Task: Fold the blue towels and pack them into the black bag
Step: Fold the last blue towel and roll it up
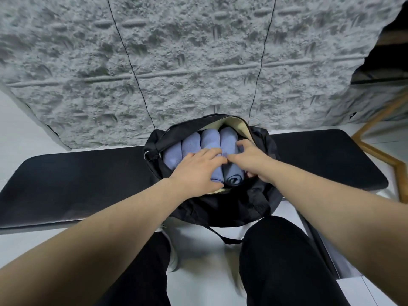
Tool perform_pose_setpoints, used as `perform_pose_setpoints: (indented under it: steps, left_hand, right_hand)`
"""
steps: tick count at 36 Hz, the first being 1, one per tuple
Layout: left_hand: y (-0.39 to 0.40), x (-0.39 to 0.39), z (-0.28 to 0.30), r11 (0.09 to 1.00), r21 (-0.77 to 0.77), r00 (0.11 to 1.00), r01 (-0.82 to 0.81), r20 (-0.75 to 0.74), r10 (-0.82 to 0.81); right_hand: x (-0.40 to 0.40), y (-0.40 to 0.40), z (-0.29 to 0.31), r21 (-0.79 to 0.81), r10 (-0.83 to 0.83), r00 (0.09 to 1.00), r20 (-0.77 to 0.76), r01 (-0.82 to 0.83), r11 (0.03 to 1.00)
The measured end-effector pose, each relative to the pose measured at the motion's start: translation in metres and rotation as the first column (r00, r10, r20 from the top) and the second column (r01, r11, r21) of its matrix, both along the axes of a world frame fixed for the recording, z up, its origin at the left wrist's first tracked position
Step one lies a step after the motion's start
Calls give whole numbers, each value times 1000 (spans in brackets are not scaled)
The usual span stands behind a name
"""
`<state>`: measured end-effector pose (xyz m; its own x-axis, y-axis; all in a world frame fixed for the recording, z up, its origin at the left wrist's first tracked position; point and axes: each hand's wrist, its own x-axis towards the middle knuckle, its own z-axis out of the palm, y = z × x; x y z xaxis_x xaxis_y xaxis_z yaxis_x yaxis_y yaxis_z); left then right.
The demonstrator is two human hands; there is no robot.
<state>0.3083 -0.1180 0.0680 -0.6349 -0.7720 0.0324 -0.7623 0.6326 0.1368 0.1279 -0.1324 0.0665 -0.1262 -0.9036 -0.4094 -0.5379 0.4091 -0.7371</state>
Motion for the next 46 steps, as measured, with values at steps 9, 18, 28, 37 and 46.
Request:
perform_pose_setpoints:
  steps: [9, 18, 28, 37, 46]
  left_hand:
    - [0, 6, -2, 989, 146, 999, -13, 42, 7]
    - [2, 3, -6, 999, 41, 996, -7, 86, 3]
    - [7, 45, 9, 929, -26, 917, -368, 155, 368]
    - [1, 48, 10, 922, 46, 864, -385, 369, 343]
    - [4, 60, 9, 925, 54, 904, -376, 238, 354]
  right_hand:
    - [-4, 7, -1, 42, 28, 999, -21, -27, 999]
    - [-5, 13, 4, -27, 83, 987, -138, -88, 996]
    - [36, 24, 11, -289, 246, 820, -518, -438, 852]
    - [57, 5, -5, 59, 495, 565, -660, -618, 784]
    - [55, 2, -5, -97, 380, 683, -624, -550, 830]
